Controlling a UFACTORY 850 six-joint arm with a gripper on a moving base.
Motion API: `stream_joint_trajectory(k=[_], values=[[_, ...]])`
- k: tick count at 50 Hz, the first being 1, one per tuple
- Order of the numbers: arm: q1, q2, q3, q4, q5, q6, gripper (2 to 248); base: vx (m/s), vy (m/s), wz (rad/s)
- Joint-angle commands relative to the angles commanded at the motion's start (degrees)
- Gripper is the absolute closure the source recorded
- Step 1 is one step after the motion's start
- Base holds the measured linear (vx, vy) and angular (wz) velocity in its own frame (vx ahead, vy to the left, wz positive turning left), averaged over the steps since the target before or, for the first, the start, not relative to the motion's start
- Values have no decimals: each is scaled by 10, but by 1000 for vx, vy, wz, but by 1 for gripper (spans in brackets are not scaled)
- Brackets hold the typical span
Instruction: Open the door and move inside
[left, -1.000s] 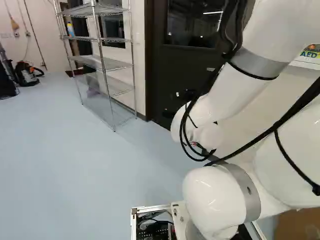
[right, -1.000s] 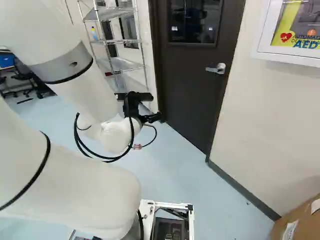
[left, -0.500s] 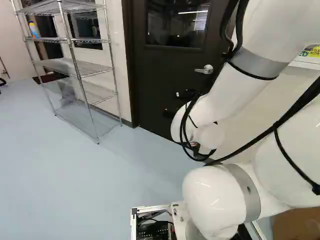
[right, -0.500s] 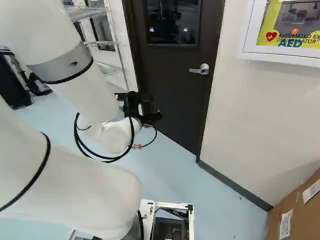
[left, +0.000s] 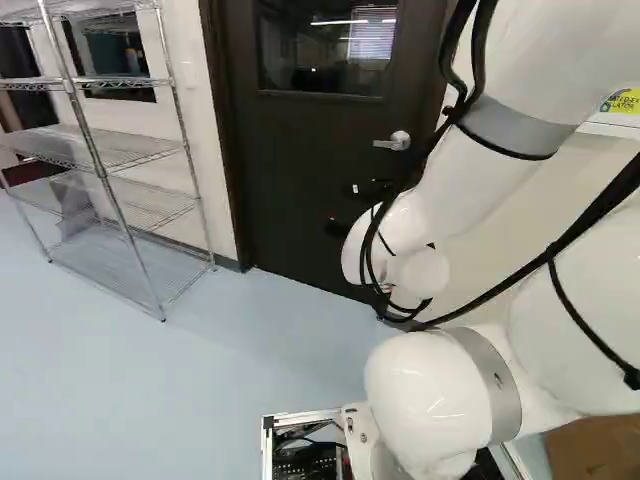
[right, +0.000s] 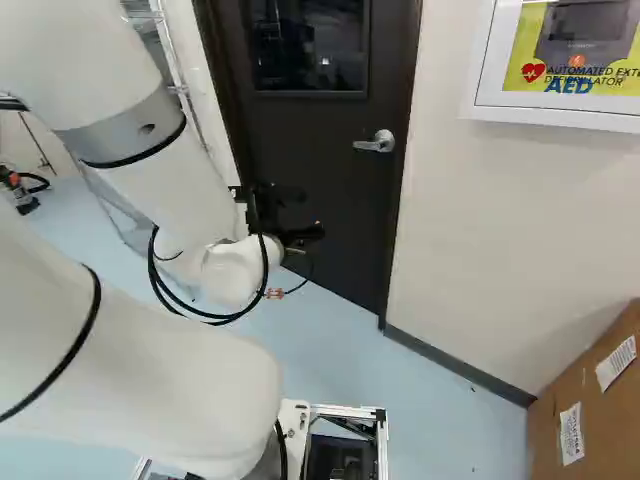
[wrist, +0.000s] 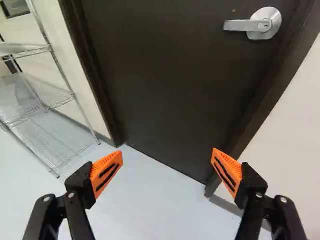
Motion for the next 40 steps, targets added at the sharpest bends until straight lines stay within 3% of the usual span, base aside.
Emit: stream_joint_trajectory(k=[21,40], values=[[0,0,0,0,0,0,3,174,96,-314],[0,0,0,0,0,0,3,149,139,-334]])
